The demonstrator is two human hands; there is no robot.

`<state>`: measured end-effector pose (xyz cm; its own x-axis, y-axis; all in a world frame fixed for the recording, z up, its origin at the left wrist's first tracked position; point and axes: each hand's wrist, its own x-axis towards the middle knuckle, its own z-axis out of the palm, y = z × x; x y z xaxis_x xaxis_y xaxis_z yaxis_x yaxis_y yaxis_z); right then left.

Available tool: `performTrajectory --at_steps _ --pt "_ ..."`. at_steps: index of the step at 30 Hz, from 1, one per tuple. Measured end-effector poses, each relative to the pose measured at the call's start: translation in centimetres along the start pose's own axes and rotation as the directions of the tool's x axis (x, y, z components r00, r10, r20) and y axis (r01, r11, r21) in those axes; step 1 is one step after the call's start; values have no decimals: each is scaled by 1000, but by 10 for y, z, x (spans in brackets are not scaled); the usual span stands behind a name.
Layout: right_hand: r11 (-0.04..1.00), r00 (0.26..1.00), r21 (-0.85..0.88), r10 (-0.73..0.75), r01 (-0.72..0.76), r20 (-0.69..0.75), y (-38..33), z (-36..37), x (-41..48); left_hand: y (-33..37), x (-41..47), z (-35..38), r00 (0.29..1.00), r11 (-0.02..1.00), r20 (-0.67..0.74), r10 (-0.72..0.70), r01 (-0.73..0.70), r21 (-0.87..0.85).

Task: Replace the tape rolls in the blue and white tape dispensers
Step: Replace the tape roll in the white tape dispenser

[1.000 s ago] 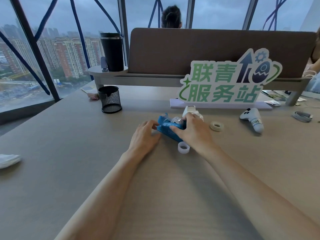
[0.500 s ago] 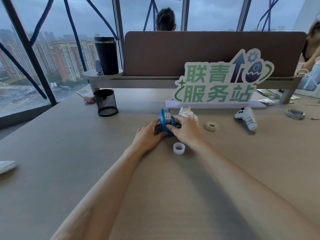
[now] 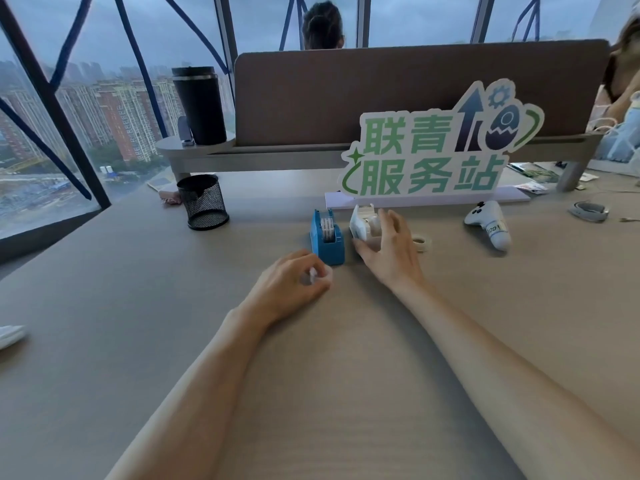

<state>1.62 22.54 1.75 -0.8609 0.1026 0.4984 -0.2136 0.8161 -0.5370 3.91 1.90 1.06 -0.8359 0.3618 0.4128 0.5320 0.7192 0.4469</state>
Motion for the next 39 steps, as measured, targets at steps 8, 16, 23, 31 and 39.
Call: performTrajectory --at_steps 8,16,23,31,39 --pt "997 993 -49 66 -62 94 6 -4 -8 -35 22 -4 919 925 -198 -340 365 103" --pt "994 979 30 98 -105 179 15 -48 -39 -24 11 -5 943 981 -296 -154 181 68" --pt "950 909 290 -17 -116 417 15 -78 -40 26 3 0 994 969 -85 -69 46 -244" --pt "927 878 374 -195 20 437 6 -77 -43 34 2 13 975 947 206 -84 143 -288" --pt "954 928 103 -299 283 220 -3 -83 -36 36 2 10 975 934 205 -86 150 -325"
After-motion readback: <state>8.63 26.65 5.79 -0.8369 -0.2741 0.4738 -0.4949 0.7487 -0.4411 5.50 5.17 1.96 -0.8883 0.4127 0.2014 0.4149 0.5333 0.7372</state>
